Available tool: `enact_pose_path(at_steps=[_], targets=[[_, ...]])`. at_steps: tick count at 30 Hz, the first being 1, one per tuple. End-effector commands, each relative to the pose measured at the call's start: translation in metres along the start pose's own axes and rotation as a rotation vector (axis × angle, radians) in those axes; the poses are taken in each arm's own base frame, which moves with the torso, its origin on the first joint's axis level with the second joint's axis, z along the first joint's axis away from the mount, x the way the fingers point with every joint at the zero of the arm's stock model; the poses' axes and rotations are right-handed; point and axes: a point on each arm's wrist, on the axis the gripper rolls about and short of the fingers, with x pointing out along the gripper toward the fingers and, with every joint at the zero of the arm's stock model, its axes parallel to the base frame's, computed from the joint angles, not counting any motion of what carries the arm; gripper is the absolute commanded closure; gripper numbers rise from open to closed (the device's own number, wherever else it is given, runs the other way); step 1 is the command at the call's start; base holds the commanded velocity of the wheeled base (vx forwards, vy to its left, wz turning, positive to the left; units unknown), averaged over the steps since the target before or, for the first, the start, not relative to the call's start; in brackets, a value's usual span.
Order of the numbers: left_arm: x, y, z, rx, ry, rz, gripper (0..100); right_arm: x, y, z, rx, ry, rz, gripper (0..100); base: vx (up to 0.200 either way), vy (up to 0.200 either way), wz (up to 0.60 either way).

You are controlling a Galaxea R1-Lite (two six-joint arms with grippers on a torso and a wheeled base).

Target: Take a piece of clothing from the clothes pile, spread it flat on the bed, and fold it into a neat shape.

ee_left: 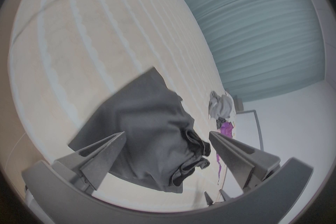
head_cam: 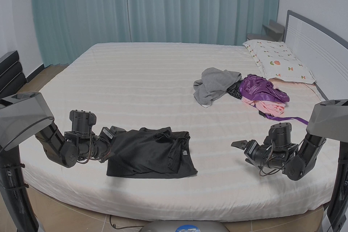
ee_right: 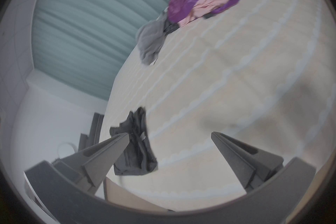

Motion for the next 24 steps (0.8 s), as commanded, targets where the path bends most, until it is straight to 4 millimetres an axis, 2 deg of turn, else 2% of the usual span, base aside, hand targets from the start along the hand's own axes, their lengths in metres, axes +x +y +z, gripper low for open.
enact_pose_path(at_steps=[1, 4, 5, 10, 20, 24], targets=[[-0.002, 0.011, 0.011, -0.048, -0.009, -0.013, 0, 0.017, 0.025, -0.027, -0.122, 0.053, 0.021, 0, 0.0, 0.2, 0.0], [0.0, 0.011, 0.012, -0.044, -0.014, -0.021, 0, 0.027, 0.033, -0.033, -0.172, 0.074, 0.014, 0, 0.0, 0.2, 0.0], [0.001, 0.012, 0.012, -0.039, -0.019, -0.027, 0, 0.037, 0.038, -0.034, -0.225, 0.072, -0.014, 0, 0.0, 0.2, 0.0], [0.0, 0.013, 0.011, -0.04, -0.019, -0.03, 0, 0.054, 0.042, -0.042, -0.307, 0.084, -0.042, 0, 0.0, 0.2, 0.0], [-0.001, 0.016, 0.007, -0.03, -0.018, -0.041, 0, 0.048, 0.039, -0.051, -0.437, 0.047, -0.119, 0, 0.0, 0.2, 0.0], [-0.001, 0.018, 0.005, -0.022, -0.026, -0.06, 0, 0.041, 0.04, -0.048, -0.5, 0.013, -0.154, 0, 0.0, 0.0, 0.0]])
